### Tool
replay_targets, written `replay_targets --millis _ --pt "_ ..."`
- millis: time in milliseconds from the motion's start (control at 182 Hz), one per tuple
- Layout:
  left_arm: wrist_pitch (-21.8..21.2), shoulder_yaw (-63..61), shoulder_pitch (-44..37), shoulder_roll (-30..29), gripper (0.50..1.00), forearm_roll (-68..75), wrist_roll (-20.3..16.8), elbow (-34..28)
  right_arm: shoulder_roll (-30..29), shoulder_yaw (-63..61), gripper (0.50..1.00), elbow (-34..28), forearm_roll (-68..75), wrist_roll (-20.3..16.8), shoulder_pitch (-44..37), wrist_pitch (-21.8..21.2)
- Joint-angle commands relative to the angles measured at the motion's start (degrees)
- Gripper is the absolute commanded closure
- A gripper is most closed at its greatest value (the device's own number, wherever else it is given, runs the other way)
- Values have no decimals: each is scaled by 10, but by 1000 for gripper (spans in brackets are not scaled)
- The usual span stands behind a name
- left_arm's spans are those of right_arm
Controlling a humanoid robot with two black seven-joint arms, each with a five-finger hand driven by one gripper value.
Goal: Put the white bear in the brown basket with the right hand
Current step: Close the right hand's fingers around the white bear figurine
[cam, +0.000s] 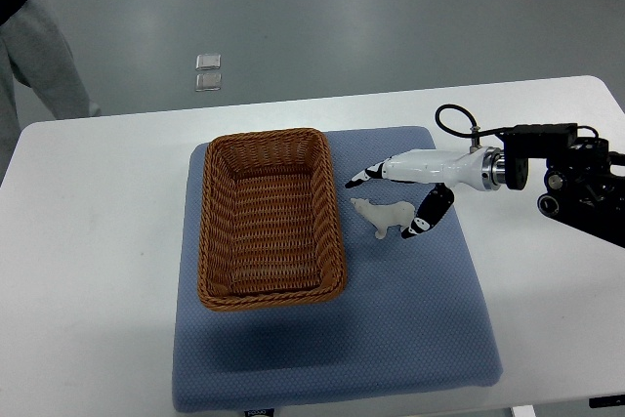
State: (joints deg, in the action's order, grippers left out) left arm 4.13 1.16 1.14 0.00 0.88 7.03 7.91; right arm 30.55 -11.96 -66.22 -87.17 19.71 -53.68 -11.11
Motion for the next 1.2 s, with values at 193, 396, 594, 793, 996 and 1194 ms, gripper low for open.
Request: replay_targets --millis 193,396,594,793,996,1194 --pt "0 0 0 0 500 0 0 0 -15 1 603 22 -3 -12 7 7" --pt "0 0 0 0 500 0 0 0 -21 11 654 36 -6 -19 7 7" --pt "0 0 0 0 500 0 0 0 -22 12 701 36 -6 -19 8 7" --pt "0 0 0 0 500 0 0 0 -23 12 799 36 -6 -19 8 7" --pt "0 0 0 0 500 0 0 0 -22 12 957 36 -7 -19 7 7" --pt "0 0 0 0 500 0 0 0 -20 11 1000 36 -5 -18 4 7"
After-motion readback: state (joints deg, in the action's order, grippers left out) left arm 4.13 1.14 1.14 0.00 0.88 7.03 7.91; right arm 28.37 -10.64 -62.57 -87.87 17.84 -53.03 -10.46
